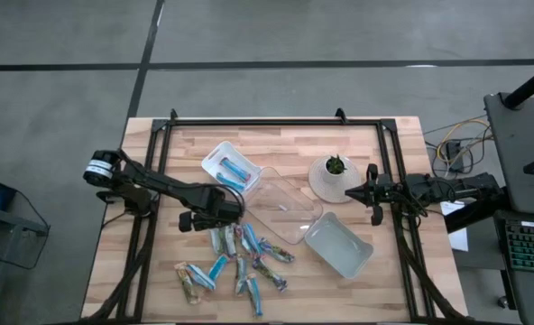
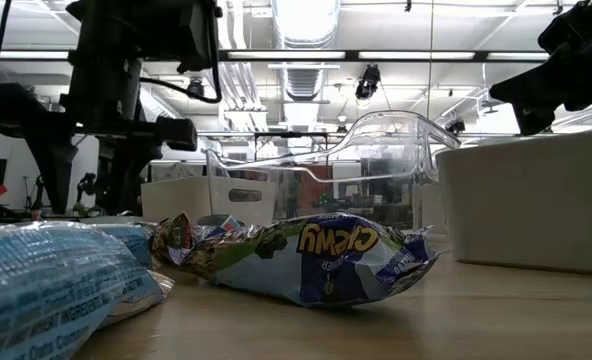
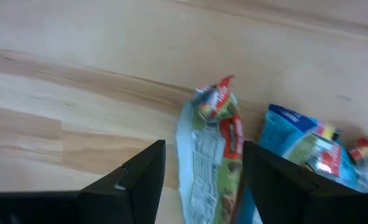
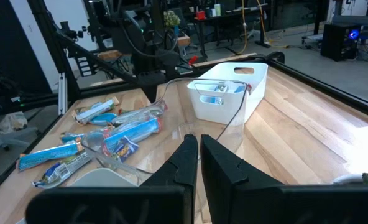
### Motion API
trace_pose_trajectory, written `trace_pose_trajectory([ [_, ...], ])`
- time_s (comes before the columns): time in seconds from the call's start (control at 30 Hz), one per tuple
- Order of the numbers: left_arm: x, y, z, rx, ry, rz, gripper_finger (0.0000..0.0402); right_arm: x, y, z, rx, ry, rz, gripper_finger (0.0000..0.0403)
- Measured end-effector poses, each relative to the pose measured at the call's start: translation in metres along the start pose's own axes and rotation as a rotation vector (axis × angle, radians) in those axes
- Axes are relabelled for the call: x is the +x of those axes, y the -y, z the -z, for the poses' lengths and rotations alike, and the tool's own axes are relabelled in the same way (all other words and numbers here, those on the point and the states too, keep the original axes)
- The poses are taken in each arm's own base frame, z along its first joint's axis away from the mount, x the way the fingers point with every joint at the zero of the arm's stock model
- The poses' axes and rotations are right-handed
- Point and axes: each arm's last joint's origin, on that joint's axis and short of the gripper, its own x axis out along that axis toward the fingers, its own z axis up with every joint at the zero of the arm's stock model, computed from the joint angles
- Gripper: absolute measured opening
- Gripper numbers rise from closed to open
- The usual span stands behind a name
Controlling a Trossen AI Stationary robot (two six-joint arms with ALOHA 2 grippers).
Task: Pick and place Granola Bars by type
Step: Put the red granola bar into the white bin
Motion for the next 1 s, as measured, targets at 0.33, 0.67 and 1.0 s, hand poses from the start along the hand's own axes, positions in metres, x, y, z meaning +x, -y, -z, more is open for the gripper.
trace_pose_trajectory([
  [0.33,0.013,0.000,-0.002,-0.005,-0.016,0.049,0.0195,0.000,0.000,0.000,0.000,0.000,0.000,0.0013],
  [0.67,0.020,-0.001,-0.007,-0.017,0.002,0.069,0.0195,0.000,0.000,0.000,0.000,0.000,0.000,0.0013],
  [1.0,0.024,-0.002,-0.006,-0.029,-0.055,0.074,0.0195,0.000,0.000,0.000,0.000,0.000,0.000,0.0013],
])
